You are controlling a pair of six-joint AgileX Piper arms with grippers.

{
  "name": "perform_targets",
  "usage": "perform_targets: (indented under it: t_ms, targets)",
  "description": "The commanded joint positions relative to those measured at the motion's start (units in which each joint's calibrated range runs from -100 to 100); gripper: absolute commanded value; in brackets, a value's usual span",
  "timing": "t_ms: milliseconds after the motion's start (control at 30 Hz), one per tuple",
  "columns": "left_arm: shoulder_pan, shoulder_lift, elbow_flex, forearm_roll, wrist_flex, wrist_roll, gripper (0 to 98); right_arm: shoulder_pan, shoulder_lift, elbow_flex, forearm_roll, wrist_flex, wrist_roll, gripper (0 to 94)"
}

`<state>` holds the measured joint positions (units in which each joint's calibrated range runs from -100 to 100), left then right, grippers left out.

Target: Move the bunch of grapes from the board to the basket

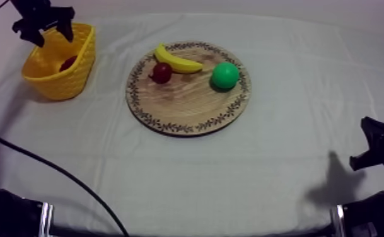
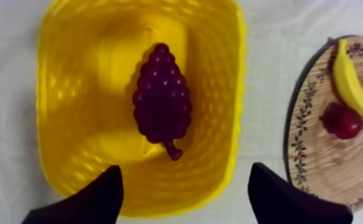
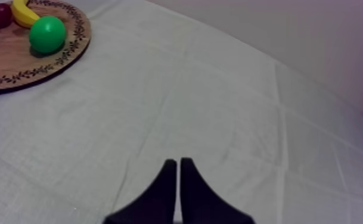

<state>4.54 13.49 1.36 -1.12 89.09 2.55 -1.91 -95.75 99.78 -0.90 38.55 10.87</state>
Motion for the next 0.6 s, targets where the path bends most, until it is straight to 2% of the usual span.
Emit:
perform_targets:
  t_ms: [0, 200, 567]
  targets:
    - [0.2, -4.1, 1.6, 0.11, -0.8, 0.1, 73.5, 0.0, 0.0, 0.0, 0.0, 0.0, 0.0, 0.3]
    - [1.0, -13.0, 7.0, -0.03, -4.6, -0.6, 63.7, 0.0, 0.0, 0.0, 0.0, 0.0, 0.0, 0.3]
    - [2.1, -30.2, 25.0, -1.51, -22.4, -3.3, 46.6, 0.0, 0.0, 0.0, 0.0, 0.0, 0.0, 0.3]
